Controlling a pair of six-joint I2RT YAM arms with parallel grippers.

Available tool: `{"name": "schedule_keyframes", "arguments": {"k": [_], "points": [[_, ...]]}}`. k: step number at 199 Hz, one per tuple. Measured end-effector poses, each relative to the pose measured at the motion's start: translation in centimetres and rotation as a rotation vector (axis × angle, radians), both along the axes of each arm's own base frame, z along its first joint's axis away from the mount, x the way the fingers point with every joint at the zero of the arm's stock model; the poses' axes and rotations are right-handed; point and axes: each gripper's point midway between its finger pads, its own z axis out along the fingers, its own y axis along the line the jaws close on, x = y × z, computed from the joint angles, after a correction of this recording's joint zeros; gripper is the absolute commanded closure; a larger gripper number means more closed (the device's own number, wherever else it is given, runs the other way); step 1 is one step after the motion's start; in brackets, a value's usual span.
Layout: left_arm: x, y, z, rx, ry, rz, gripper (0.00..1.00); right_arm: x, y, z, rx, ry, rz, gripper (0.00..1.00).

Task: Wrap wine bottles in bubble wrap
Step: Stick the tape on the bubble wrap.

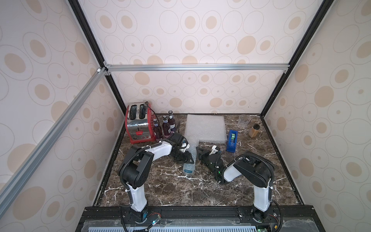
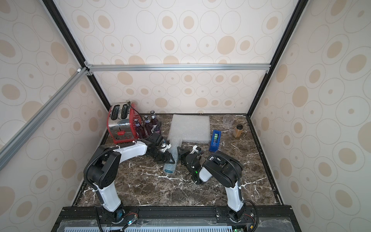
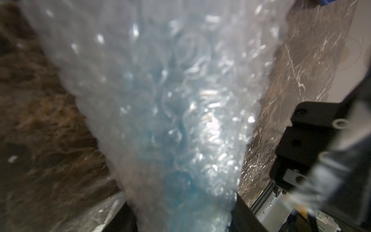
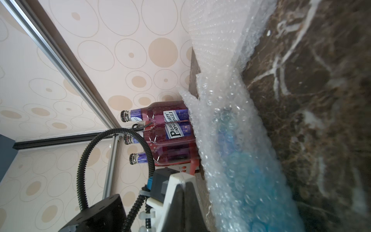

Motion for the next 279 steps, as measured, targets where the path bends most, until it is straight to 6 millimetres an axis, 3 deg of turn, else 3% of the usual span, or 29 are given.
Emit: {"name": "schedule_keyframes", "arguments": {"k": [66,100,167,279], "points": [[0.0,0.0,0.0,-0.001,0.001,0.001,0.44,-0.9,-1.3,-3.3,-0.068,0.057,-0.027,1.00],[0.0,0.0,0.0,-0.002,0.001,0.001,0.44,-1.1,-1.3,-4.5,-0.087,0.079,-0.018,0.87],[0.0,0.0,0.0,-0.005,0.003,0.003,0.44,-1.4,-0.9,-5.1,-0.119,0.094,0.006,0.75],[0.0,0.0,0.0,-0.010,0.006,0.005,0.44,-2.4,-0.7,-3.8,-0.145,0.078,0.037,0.64]]}}
